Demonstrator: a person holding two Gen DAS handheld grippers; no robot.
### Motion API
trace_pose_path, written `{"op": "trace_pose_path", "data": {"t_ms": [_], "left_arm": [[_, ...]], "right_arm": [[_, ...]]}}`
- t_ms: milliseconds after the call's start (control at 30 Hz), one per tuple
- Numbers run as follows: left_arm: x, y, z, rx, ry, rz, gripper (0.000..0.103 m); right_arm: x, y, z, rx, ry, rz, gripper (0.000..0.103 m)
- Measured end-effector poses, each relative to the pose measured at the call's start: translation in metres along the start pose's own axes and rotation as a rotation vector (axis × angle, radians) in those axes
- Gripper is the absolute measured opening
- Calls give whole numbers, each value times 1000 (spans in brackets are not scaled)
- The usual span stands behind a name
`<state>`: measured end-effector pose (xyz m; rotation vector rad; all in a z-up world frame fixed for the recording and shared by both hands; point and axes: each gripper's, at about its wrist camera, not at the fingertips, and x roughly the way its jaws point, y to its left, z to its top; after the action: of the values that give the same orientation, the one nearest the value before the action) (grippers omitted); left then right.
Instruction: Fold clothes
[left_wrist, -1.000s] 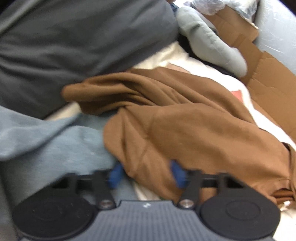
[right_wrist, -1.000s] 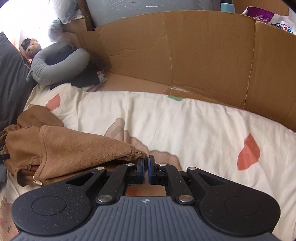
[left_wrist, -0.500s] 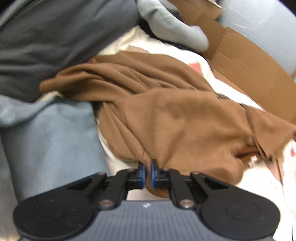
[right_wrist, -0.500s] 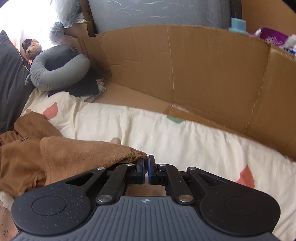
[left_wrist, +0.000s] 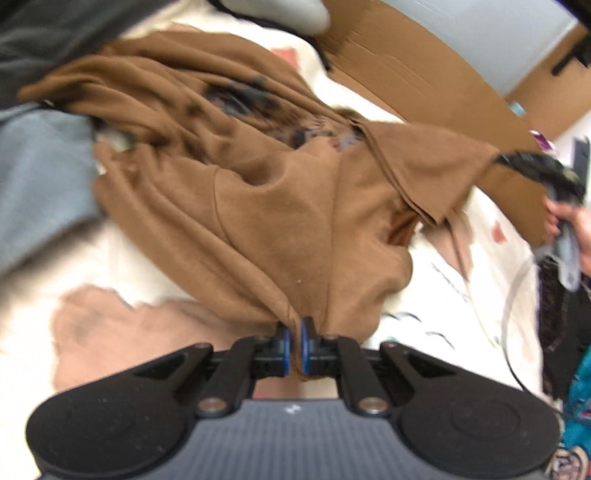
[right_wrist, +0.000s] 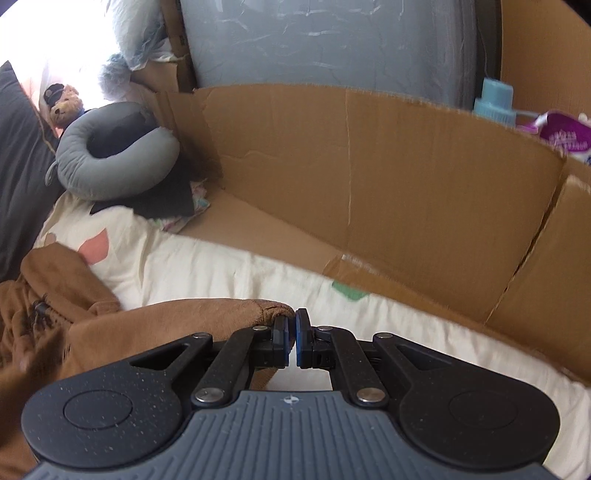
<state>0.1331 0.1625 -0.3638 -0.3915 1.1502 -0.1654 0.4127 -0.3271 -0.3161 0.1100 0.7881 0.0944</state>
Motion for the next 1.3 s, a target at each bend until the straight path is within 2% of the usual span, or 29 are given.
{"op": "trace_pose_path", "data": {"t_ms": [167,267,300,367,433,600,800,1100,1300], "left_arm": [[15,-29,-9,18,54,-106,6],[27,-37,-6,15,69,-125,6],[31,-38,-5,9,74,-125,6],[36,-38,-2,-5,86,-112,7],[37,-37,-2,3,90,-83,8],[27,-26,-6,6,60,-20,10],[22,-11,-2,-24,30,-2,10],[20,-3,1,-87,31,-20,9],[26,0,-10,-148,92,-62,8]], "right_arm": [[2,-6,18,1,-26,-18,1],[-2,-12,10,8,2,-15,5],[-4,-14,8,10,11,-14,19],[-7,-17,3,14,30,-12,39],[-10,-21,-2,19,48,-10,45],[-17,-31,-15,30,95,-6,46],[-54,-30,-65,80,160,66,46],[-91,15,-137,170,273,279,46],[-102,60,-182,214,346,459,46]]}}
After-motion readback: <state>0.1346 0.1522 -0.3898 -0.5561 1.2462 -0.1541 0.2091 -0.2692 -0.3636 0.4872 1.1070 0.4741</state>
